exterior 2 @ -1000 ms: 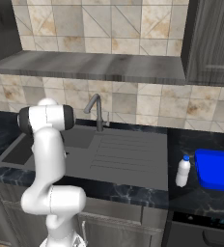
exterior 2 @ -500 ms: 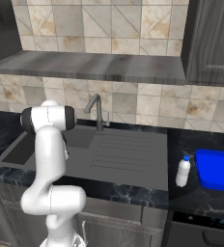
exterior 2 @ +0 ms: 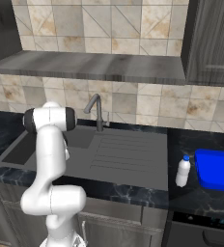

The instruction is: Pick up all produce items and place them in the sink. Turn on the sink faucet to wash them. Then turn the sink off and put them in the tray.

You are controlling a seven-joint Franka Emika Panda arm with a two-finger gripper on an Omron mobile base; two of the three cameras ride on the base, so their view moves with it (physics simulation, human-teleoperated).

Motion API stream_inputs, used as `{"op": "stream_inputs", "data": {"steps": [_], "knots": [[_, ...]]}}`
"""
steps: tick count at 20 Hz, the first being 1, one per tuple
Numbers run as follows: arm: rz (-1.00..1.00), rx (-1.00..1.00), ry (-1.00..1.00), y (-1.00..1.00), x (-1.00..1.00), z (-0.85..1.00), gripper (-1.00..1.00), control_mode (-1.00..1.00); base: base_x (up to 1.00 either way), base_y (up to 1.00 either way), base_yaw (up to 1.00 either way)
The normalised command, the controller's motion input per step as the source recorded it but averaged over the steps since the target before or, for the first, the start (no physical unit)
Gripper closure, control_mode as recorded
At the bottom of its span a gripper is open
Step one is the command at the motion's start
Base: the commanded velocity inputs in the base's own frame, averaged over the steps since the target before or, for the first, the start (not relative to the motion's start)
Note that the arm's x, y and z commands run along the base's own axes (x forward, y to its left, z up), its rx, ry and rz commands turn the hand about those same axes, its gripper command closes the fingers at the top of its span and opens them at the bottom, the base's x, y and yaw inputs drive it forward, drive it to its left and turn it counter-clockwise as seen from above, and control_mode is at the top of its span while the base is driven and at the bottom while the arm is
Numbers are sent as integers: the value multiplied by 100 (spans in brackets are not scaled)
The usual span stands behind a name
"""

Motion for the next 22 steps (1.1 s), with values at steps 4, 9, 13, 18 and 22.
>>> {"op": "stream_inputs", "data": {"steps": [4, 9, 13, 18, 22], "knots": [[2, 0, 1, 13, 9, -25, -100, -100, 0, 0, 0], [2, 0, 4, 8, 2, -26, 100, -100, 0, 0, 0], [0, 0, 2, 0, 0, -25, 100, -100, 0, 0, 0], [0, 0, 0, 0, -4, -10, 100, -100, 0, 0, 0], [-5, 0, -1, 0, -12, 39, 100, -100, 0, 0, 0]]}}
